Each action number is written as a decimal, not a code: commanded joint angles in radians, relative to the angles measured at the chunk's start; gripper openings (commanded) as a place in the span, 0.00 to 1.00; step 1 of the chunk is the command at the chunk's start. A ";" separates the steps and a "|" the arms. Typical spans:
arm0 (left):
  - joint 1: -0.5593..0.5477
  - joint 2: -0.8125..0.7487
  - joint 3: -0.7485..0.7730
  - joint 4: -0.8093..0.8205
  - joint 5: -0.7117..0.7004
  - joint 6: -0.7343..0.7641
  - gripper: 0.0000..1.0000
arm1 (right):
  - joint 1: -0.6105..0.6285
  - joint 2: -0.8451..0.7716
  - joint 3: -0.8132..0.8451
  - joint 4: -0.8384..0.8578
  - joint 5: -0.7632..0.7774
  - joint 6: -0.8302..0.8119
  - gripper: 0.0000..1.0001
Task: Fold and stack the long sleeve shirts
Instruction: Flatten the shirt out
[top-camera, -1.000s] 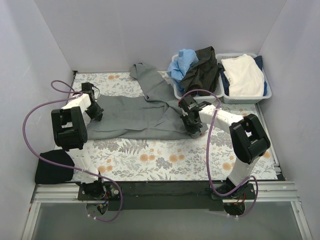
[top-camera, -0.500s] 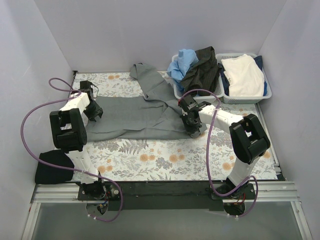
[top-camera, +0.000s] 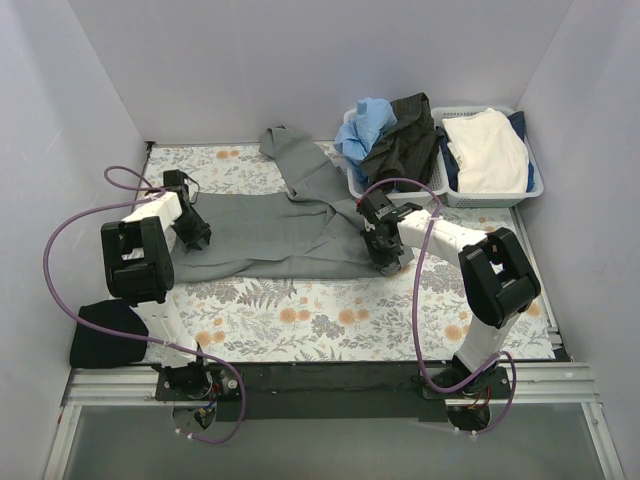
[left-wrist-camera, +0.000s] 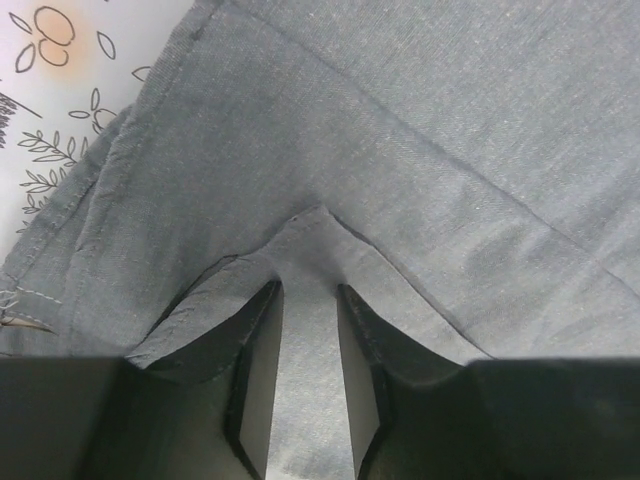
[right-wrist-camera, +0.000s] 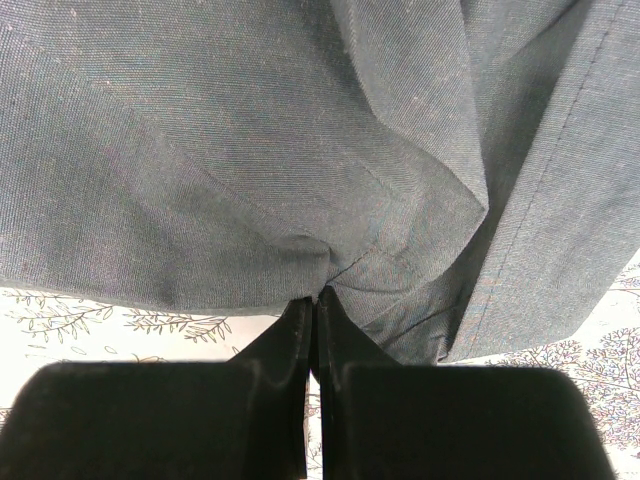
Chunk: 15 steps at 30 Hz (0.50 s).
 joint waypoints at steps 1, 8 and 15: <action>-0.004 -0.025 -0.031 0.023 -0.012 0.013 0.24 | -0.002 -0.009 0.016 0.020 -0.013 0.007 0.01; -0.004 -0.023 -0.041 0.023 -0.034 0.027 0.00 | -0.002 -0.009 0.016 0.020 -0.013 0.013 0.01; -0.006 -0.054 -0.011 -0.004 -0.075 0.041 0.00 | -0.002 -0.012 0.011 0.022 -0.019 0.022 0.01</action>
